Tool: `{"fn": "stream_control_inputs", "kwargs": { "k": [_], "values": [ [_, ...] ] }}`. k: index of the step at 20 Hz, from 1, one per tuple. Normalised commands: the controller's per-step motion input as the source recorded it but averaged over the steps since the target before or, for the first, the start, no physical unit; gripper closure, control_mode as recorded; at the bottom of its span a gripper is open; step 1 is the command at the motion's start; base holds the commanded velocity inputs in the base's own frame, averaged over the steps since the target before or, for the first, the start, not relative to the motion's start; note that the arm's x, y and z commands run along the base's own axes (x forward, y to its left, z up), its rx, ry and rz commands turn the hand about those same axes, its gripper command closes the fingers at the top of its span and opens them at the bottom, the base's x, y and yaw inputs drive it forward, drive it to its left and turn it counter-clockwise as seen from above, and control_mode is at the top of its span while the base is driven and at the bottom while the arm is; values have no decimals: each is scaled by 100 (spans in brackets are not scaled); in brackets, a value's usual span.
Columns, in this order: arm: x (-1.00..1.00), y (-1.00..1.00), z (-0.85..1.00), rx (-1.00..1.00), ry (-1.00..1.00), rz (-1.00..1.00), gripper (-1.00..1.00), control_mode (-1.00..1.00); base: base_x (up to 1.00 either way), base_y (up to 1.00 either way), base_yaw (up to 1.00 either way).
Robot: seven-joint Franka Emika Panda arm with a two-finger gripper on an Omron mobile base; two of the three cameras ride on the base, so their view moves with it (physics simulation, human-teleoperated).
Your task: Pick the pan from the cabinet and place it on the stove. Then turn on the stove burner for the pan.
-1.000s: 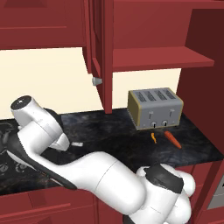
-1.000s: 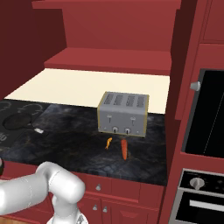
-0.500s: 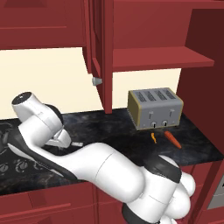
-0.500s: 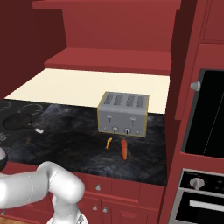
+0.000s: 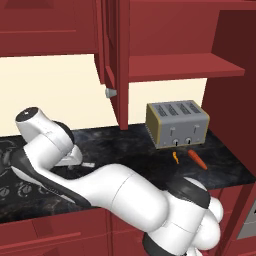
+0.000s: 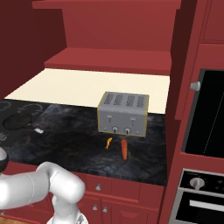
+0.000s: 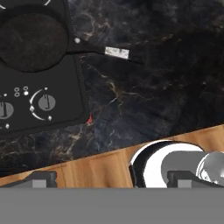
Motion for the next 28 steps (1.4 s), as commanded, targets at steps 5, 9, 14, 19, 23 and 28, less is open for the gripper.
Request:
{"fn": "stream_control_inputs", "kwargs": {
  "k": [5, 9, 14, 19, 23, 28],
  "values": [
    [4, -4, -29, 0, 1, 14, -100, -100, 0, 0, 0],
    [25, 1, -7, 2, 3, 0, -100, -100, 0, 0, 0],
    [15, 1, -7, 3, 0, 0, -100, -100, 0, 0, 0],
    [2, 11, -29, 2, 4, 0, -100, -100, 0, 0, 0],
    [5, 26, -40, 0, 4, 0, -100, -100, 0, 0, 0],
    [11, 30, -34, 0, 1, 0, -100, -100, 0, 0, 0]
  ]
}}
